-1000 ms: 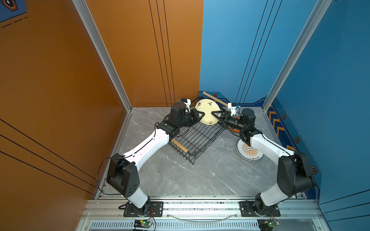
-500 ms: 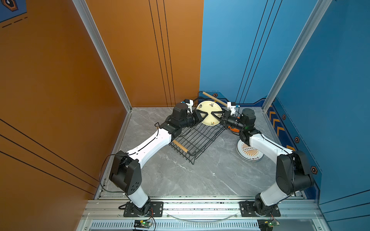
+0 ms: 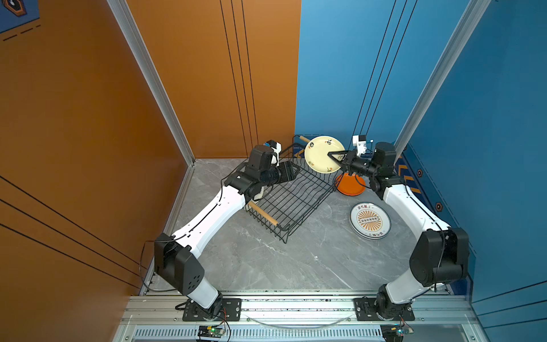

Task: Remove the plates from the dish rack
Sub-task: 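Grasp the cream plate's rim with the right gripper and open the left gripper, then carry the cream plate to the far corner and lower it onto the orange plate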

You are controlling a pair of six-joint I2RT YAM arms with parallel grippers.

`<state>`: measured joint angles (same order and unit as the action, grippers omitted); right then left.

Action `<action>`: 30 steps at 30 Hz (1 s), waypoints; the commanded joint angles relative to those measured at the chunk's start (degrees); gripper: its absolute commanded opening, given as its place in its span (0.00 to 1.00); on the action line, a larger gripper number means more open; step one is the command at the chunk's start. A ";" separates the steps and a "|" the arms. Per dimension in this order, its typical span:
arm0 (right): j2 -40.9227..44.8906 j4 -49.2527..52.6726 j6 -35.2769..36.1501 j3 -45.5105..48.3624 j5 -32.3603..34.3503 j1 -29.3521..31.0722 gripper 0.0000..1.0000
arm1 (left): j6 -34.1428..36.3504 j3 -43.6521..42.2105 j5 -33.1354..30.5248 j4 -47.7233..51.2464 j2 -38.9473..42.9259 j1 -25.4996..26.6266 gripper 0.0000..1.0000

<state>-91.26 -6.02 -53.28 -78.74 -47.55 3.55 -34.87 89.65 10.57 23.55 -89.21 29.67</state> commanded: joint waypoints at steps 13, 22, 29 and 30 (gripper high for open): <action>2.58 22.43 19.69 -2.25 25.87 -14.33 0.00 | 24.64 7.37 -21.71 20.35 -4.76 -4.84 0.98; -6.00 23.12 20.90 -1.27 31.55 -16.68 0.00 | 26.04 7.47 -22.92 20.59 -8.44 -6.36 0.98; -13.81 23.25 20.93 -2.54 31.12 -16.33 0.00 | 26.76 7.49 -23.04 21.89 -9.66 -7.24 0.98; -14.86 23.28 20.93 -2.92 30.75 -16.34 0.00 | 26.79 7.41 -22.97 22.06 -9.81 -7.31 0.98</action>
<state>-104.88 16.73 -33.39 -80.71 -17.67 -12.97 -9.23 95.81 -11.18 43.59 -97.86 23.09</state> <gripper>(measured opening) 0.110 0.979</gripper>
